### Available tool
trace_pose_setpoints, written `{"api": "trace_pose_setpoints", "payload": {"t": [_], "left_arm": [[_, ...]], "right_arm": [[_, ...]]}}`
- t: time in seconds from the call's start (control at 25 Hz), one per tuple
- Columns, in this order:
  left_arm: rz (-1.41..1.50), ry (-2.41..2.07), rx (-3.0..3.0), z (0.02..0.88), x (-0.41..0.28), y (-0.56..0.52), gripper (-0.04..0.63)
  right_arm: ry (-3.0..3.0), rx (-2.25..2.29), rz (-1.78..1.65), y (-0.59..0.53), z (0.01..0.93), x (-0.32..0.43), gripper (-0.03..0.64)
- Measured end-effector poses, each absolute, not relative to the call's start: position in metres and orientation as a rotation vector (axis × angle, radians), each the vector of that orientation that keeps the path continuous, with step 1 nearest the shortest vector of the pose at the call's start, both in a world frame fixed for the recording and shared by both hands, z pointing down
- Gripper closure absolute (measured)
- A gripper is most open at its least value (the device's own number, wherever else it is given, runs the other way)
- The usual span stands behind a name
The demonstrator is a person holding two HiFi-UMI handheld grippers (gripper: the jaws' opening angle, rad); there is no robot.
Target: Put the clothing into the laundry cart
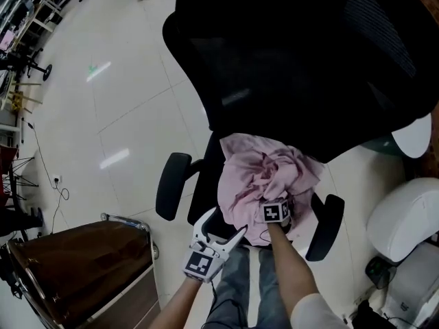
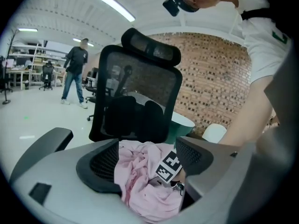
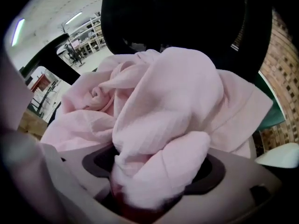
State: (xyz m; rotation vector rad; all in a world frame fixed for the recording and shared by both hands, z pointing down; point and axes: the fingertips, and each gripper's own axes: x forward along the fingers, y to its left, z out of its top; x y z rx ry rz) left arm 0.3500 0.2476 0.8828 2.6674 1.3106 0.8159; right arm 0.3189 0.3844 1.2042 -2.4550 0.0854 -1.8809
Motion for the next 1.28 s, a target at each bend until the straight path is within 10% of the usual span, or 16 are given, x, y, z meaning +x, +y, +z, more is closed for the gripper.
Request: {"api": "trace_pose_setpoints", "payload": {"t": [0.08,0.16,1.28], "left_arm": [[0.821,1.297,2.67,0.878,0.35,0.248,0.222],[0.819,1.298,2.669,0.868,0.348,0.249,0.222],[-0.059,1.014,2.845,0.433,0.341,0.192,0.23]], "right_arm": [[0.171,-2.425,-1.819,0.381,1.186,0.332,0.418],[0.205,-2.372,-1.659,0.377,1.167,0.34,0.466],[0.541,-2.854,0.273,0.414,0.375,0.315,0.491]]}}
